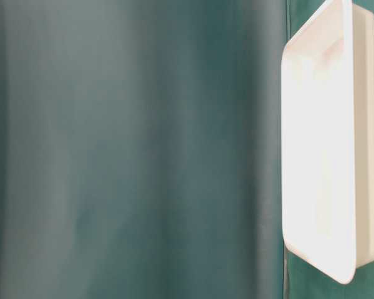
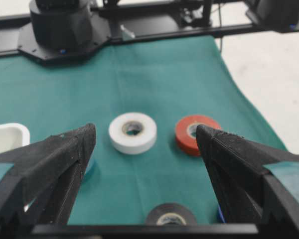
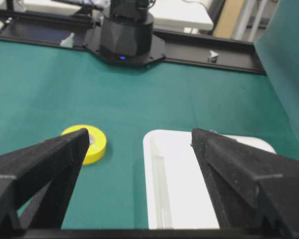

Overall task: Pick up the tape from a random location and place it into the white case.
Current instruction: 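Move the open left gripper over the yellow tape roll, then lower the left gripper and close it on the yellow tape rim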

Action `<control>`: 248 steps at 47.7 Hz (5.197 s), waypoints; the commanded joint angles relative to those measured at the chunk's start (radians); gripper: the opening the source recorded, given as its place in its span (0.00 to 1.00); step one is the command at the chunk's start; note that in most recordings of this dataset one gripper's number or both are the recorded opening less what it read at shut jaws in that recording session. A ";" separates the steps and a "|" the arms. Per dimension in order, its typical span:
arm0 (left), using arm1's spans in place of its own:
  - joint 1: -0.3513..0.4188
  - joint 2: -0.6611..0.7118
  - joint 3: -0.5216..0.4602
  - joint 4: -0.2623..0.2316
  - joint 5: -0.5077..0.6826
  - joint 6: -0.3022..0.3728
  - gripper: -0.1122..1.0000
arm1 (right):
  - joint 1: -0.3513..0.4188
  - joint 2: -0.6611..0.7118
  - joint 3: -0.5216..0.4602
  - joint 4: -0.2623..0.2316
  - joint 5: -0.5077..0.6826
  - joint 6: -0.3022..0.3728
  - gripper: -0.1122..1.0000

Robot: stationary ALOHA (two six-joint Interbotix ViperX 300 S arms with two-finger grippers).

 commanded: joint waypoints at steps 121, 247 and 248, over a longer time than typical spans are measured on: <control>-0.006 0.428 -0.537 0.005 1.022 -0.048 0.99 | 0.000 0.008 -0.028 -0.002 0.057 0.000 0.93; 0.000 0.621 -0.348 0.003 0.718 -0.044 0.30 | -0.002 0.063 -0.021 -0.003 0.063 -0.002 0.93; 0.000 0.611 -0.353 0.003 0.732 -0.044 0.30 | 0.000 0.063 -0.021 -0.005 0.061 -0.002 0.93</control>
